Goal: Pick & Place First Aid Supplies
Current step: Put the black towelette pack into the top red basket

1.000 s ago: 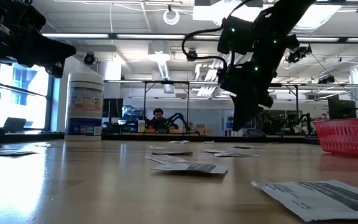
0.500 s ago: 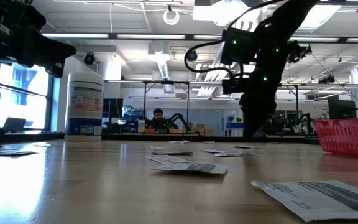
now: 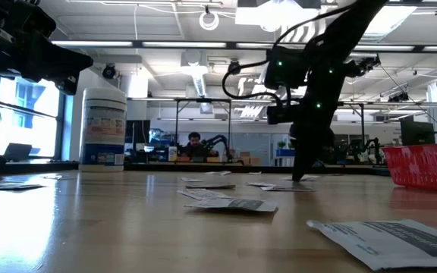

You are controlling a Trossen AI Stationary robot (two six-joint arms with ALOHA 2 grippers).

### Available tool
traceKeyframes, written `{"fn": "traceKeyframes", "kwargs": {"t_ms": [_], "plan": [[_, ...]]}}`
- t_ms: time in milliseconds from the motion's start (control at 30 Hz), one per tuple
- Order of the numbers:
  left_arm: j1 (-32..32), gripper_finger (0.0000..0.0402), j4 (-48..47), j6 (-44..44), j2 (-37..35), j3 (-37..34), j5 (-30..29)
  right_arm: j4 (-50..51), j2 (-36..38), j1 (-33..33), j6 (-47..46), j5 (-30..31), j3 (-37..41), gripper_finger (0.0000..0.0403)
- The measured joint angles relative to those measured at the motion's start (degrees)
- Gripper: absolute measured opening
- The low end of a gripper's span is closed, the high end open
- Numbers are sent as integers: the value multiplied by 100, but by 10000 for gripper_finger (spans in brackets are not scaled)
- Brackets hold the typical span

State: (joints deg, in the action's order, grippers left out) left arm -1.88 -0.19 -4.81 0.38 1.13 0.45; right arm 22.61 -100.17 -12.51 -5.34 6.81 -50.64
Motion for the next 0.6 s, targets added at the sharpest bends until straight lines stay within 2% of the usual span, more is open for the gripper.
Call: {"fn": "traceKeyframes", "kwargs": {"t_ms": [333, 600], "plan": [[0, 0, 0, -1, -1, 0, 0, 282, -29, -245, -122, -54, 3, 72], [-1, 0, 0, -1, -2, 0, 0, 327, -38, -285, -127, 163, 7, 14]]}}
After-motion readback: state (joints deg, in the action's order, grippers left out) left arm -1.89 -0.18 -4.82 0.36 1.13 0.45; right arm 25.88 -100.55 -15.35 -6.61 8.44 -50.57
